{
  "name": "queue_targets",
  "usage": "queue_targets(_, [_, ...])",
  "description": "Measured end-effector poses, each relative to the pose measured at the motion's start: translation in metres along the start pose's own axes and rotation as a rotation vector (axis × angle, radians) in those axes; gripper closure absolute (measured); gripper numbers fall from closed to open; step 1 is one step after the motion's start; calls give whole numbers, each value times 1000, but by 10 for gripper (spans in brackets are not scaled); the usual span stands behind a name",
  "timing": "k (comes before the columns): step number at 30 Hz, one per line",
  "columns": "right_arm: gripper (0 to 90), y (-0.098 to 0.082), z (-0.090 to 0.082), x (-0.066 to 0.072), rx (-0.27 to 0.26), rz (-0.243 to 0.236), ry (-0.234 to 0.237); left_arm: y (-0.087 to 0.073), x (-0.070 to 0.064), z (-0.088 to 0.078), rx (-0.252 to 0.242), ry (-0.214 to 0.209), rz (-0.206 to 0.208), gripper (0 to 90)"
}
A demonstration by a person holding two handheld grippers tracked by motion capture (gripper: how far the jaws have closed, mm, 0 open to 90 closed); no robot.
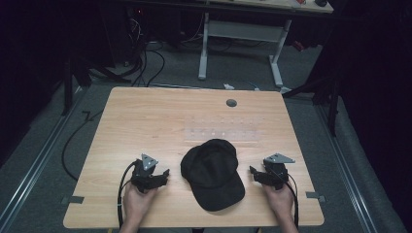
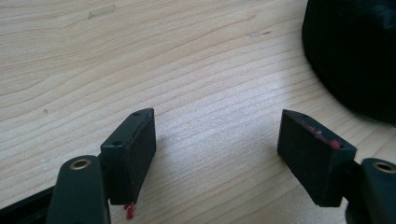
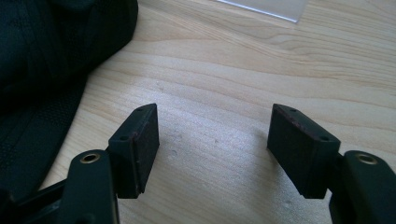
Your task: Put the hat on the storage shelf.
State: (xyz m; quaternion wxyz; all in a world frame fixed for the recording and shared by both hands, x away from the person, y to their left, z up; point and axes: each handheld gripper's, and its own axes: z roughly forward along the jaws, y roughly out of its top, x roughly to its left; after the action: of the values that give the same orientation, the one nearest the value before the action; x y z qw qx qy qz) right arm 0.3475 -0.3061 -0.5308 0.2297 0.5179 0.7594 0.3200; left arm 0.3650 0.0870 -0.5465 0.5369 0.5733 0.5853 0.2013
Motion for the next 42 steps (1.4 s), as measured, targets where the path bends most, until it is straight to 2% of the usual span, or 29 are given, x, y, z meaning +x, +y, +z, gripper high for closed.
queue_targets(13, [361,0,0,0,-1,-2,7,0,0,0,2,-2,-1,277])
queue_targets(15, [435,0,-1,-1,-9,21,-14,0,0,0,1,-1,1,275])
queue_targets(16, [439,0,-1,-1,-9,26,-20,0,0,0,2,-2,1,275])
queue_targets(35, [431,-1,-2,1,-6,36,-38,0,0,0,2,-1,1,274])
queue_targets(37, [457,-1,-3,0,-6,38,-40,0,0,0,1,-1,0,274])
queue_targets(39, [481,-3,-5,-3,-14,65,-30,0,0,0,1,-1,0,274])
queue_targets(42, [490,-4,-8,-4,-23,73,-28,0,0,0,1,-1,0,274])
